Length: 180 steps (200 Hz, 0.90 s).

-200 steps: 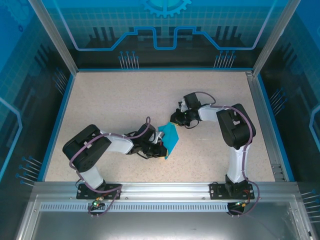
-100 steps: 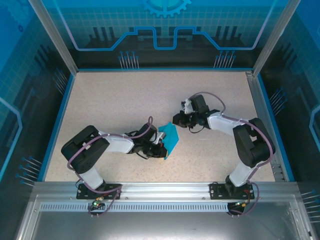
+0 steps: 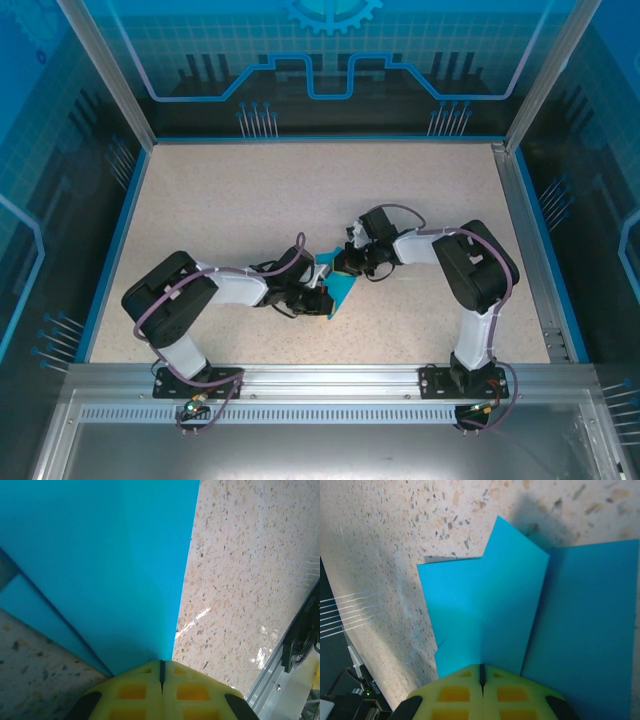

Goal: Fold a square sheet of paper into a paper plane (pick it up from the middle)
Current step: Fourth fold the wing at the center of the table.

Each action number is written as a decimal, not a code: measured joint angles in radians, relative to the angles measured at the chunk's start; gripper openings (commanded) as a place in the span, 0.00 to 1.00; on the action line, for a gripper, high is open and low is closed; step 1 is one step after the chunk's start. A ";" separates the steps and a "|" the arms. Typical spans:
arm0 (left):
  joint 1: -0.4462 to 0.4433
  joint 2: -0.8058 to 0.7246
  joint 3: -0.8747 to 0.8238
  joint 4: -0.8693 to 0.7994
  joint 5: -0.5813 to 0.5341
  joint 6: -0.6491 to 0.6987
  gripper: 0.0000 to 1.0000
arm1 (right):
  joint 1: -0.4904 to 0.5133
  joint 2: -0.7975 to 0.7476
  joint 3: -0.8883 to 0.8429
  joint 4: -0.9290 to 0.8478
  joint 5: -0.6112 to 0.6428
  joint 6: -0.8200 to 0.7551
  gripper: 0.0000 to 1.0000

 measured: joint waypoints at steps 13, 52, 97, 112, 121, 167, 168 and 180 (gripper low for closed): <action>0.000 -0.015 0.002 -0.026 -0.013 0.000 0.07 | 0.000 0.000 0.000 -0.002 0.000 -0.004 0.05; 0.011 -0.077 0.035 -0.140 -0.026 -0.039 0.17 | 0.000 0.000 -0.001 0.001 0.000 -0.008 0.05; 0.046 -0.088 0.080 -0.098 -0.014 -0.117 0.19 | 0.000 -0.001 -0.015 0.026 -0.003 -0.007 0.05; 0.051 -0.066 0.080 -0.074 -0.014 -0.143 0.19 | 0.000 -0.002 -0.020 0.036 -0.005 -0.006 0.05; 0.053 -0.045 0.080 -0.062 -0.013 -0.160 0.19 | 0.000 -0.002 -0.021 0.038 -0.005 -0.006 0.05; 0.056 0.059 0.072 -0.006 0.022 -0.220 0.20 | 0.000 -0.003 -0.026 0.046 -0.004 -0.003 0.05; 0.056 0.059 0.071 -0.003 0.023 -0.222 0.20 | 0.000 -0.003 -0.026 0.045 -0.004 -0.003 0.05; 0.064 0.060 0.055 0.031 0.048 -0.237 0.21 | 0.000 -0.003 -0.026 0.046 -0.004 -0.003 0.05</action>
